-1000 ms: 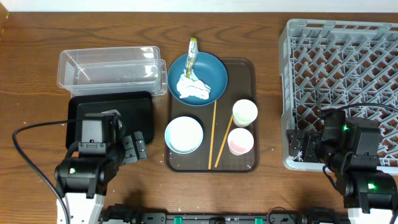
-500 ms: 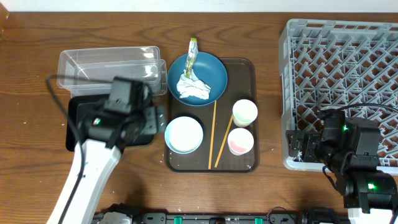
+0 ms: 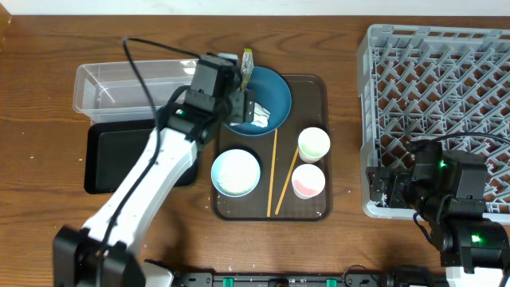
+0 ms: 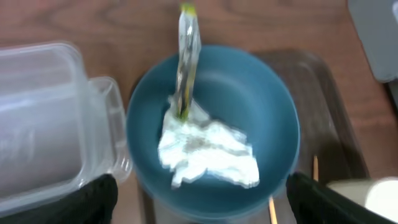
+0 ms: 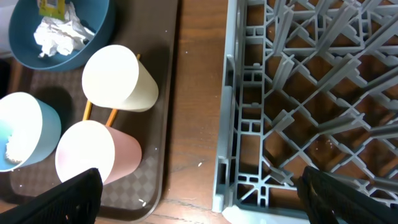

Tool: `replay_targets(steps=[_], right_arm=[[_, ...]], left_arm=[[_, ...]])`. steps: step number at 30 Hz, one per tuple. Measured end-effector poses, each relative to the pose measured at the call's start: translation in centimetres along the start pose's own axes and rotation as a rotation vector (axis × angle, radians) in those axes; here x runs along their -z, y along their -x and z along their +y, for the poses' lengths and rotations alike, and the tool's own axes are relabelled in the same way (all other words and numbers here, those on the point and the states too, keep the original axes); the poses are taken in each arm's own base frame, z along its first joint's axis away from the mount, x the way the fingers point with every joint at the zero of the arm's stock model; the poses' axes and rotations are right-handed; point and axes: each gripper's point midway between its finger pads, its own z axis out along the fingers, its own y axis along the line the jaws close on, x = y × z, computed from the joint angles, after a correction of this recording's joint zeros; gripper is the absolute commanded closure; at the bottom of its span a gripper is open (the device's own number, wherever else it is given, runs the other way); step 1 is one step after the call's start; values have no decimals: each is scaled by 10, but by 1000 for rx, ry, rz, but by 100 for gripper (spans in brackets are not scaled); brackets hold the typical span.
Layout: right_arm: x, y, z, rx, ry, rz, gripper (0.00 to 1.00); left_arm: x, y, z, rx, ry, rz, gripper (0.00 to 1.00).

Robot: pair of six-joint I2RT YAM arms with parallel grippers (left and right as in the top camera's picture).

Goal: Sort waste into correct bins and load items into the dishwasher rack
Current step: 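Move the left gripper to the yellow snack wrapper on the blue plate, then grasp the wrapper with the left gripper and drop it into the clear bin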

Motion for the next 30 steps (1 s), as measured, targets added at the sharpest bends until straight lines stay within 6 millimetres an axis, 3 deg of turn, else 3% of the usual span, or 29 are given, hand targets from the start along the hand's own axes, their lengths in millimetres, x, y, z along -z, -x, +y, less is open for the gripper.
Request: replay_targets(steps=[6,11,21,24,30], right_arm=[[0,-3,0,-3,-1,12,1],[0,-4,0,-4,-1,15,1],[0,-6,-1,-6,-2,25,1],[0,-6,-1,-6,-2,25,1],[0,-6,-1,-6,-2,25,1]], left_arm=[[-56,-4,-1,-17,1,6,14],[-91,-5,-1,-48,1,4,14],[-139,-10,8,-50,10,-33,36],[-150,-15,9,-55,11,-28,46],[-156,-21,10,-61,14,-18,81]])
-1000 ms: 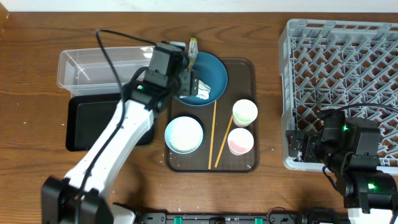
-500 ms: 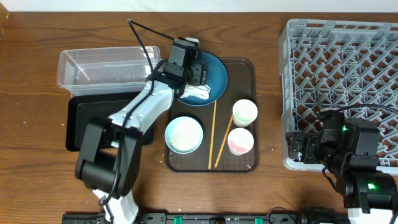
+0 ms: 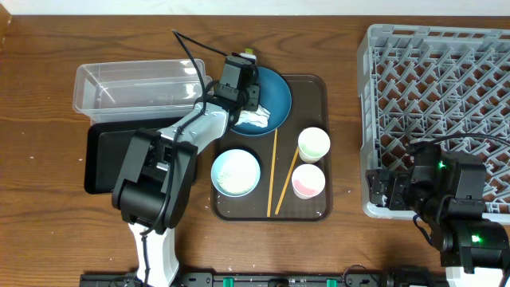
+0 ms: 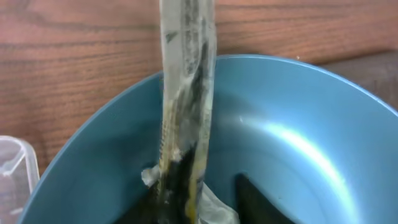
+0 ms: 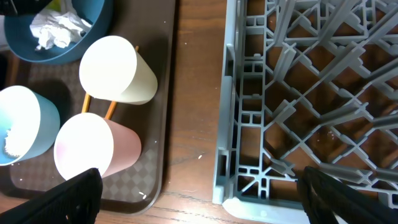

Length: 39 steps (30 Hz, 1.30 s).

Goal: Sort waste into correct bins and load items into the dishwasher rack
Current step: 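Grasp the wrapper with the left gripper and drop it into the clear bin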

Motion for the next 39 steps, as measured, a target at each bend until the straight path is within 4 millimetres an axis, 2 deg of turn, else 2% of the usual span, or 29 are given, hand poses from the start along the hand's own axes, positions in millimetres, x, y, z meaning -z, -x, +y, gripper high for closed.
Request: replay_targets(steps=[2,6,9,13,15,18,20,23,26,29,30,33,35,36,39], right_arm=[[0,0,0,0,0,0,1],[0,0,0,0,0,0,1],[0,0,0,0,0,0,1],[0,0,0,0,0,0,1],[0,0,0,0,0,0,1],[0,0,0,0,0,0,1],[0,0,0,0,0,0,1],[0,0,0,0,0,0,1],[0,0,0,0,0,0,1],[0,0,0,0,0,0,1],[0,0,0,0,0,0,1],[0,0,0,0,0,0,1],[0,0,0,0,0,0,1],[0,0,0,0,0,0,1],[0,0,0,0,0,0,1]], left_arm=[[0,0,0,0,0,0,94],[3,-5,1,-3,4,30,94],[17,-2,1,-4,6,43,94],[65,34,-2,0,-5,-35,94],[101,61,0,9,-10,-113,94],[143,88,17,35,25,-192,94],[160,96,43,68,86,-215,94],[160,89,80,113,166,-187,94],[146,72,116,160,235,-126,94],[129,49,139,190,278,-53,93],[123,43,144,196,287,-30,92],[106,25,153,207,300,26,78],[99,16,155,207,304,54,56],[98,13,157,211,306,62,53],[98,12,157,217,307,63,53]])
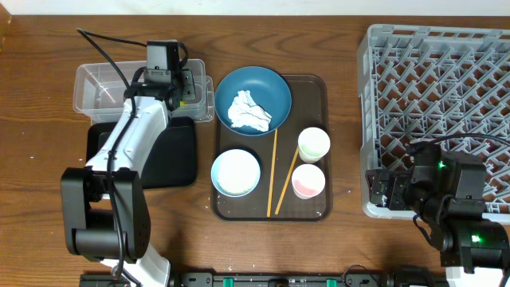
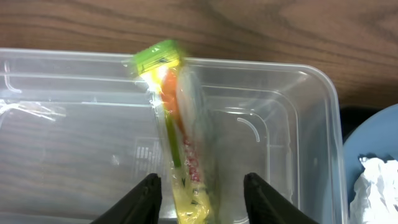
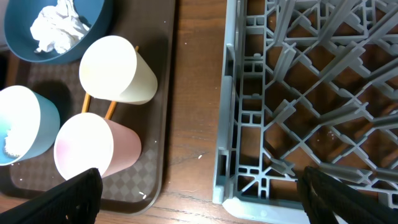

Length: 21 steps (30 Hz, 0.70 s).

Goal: Sort waste into correct bins and load items into the dishwasher rack
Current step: 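Grasp the wrapper with the left gripper and drop it into the clear bin, then grasp the crumpled foil with the left gripper and drop it into the clear bin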

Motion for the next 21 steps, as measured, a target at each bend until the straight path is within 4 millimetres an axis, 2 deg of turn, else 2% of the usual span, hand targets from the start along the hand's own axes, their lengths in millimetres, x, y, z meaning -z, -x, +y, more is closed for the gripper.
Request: replay_targets(steps=[5,7,11,15,21], right_arm=[[0,0,0,0,0,0,1],[0,0,0,0,0,0,1],[0,0,0,0,0,0,1],[0,0,0,0,0,0,1],[0,0,0,0,0,0,1]], left_arm=[[9,2,1,0,-1,-3,53],[19,8,1,3,-6,-22,52],[53,17,-11,26,-96,-52,52],[75,7,-41,59,-244,-5,51],[72,-23,-104,9,-377,94,44]])
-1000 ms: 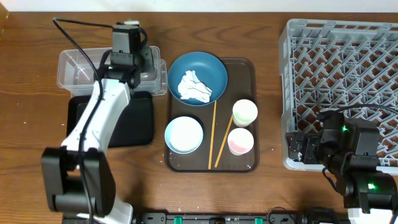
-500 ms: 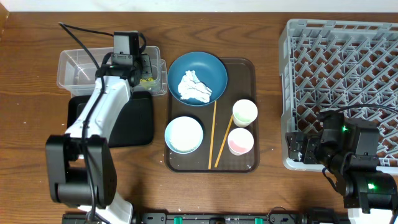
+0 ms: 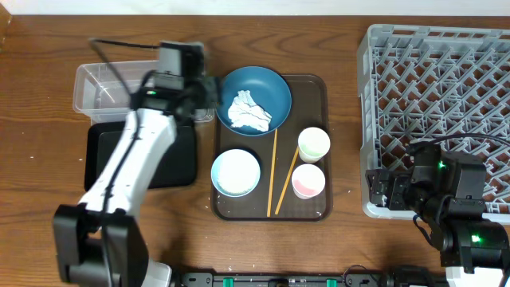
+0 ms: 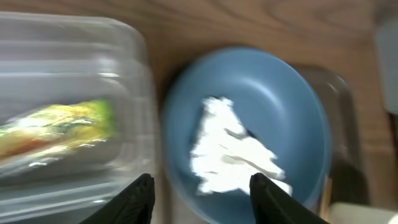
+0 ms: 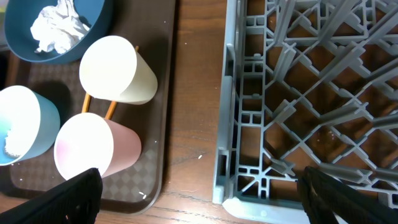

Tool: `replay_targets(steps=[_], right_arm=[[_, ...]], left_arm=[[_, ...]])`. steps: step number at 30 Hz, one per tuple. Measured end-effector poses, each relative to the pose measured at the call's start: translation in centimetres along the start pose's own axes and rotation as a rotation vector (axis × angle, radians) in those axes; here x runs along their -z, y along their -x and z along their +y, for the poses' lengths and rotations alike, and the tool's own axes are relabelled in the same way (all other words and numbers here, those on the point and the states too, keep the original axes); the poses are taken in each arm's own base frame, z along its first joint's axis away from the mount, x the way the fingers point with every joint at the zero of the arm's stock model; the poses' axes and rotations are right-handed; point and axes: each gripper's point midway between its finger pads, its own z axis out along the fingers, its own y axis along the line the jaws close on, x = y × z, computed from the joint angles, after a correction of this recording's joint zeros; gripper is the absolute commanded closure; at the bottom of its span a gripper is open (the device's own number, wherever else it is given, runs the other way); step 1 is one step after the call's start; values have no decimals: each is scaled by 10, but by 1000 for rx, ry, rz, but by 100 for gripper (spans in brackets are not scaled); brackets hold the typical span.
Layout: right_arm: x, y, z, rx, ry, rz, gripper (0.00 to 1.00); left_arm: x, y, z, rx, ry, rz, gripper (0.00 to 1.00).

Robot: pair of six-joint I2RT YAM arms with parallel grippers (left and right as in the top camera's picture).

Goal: Sort waste into correct bins and load items into the dishwasher rack
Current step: 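Grasp the crumpled foil with the left gripper and drop it into the clear bin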

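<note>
A green and yellow wrapper (image 4: 56,127) lies inside the clear plastic bin (image 4: 74,43), blurred in the left wrist view. My left gripper (image 4: 205,202) is open and empty, over the gap between that bin and the blue bowl (image 4: 292,112), which holds a crumpled white napkin (image 4: 233,149). From overhead the left gripper (image 3: 209,89) sits at the bowl's (image 3: 275,88) left rim. My right gripper (image 5: 199,208) is open and empty, low between the brown tray (image 5: 165,124) and the grey dishwasher rack (image 5: 311,93).
On the tray (image 3: 319,84) stand a light blue bowl (image 3: 236,172), a cream cup (image 3: 314,144), a pink cup (image 3: 308,181) and chopsticks (image 3: 275,171). A black bin (image 3: 103,167) lies in front of the clear bin (image 3: 119,88). The rack (image 3: 438,104) fills the right side.
The left gripper held the wrapper over the clear bin; now the wrapper lies in the bin, and the gripper is open and further right, at the blue bowl's edge. The right arm is unmoved.
The left gripper was open above the blue bowl, where the wrapper stood beside the napkin. Then it was down at the wrapper. Later it held the wrapper over the clear bin. Now the wrapper rests in that bin and only the napkin is in the bowl.
</note>
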Motion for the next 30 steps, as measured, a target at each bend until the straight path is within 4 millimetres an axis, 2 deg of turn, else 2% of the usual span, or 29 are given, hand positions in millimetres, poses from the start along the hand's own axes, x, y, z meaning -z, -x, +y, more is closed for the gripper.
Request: replay_targets(steps=[4,7,12,16,18,21,23,30], right_arm=[[0,0,0,0,0,0,1],[0,0,0,0,0,0,1],[0,-1,0,-2,0,5,1],[0,-2,0,-2,-1,7,1],[0,-2,0,-2,-1,7,1],[0,-2,0,-2,-1,7,1],[0,-2,0,-2,-1,7,1],[0,-2,0,-2,-1,7,1]], left_arm=[[-30,-20,-32,-52,-50,58,42],[-54,-40,-44,-78,-57,113,42],[-88,-67,-39,-89,-16,187,42],[-105,-82,-29,-83,17,233,43],[-110,-87,-26,-78,26,248,53],[-113,-90,-24,-76,31,255,80],[-113,-89,-24,-73,33,254,94],[-111,-87,-25,-79,29,247,94]])
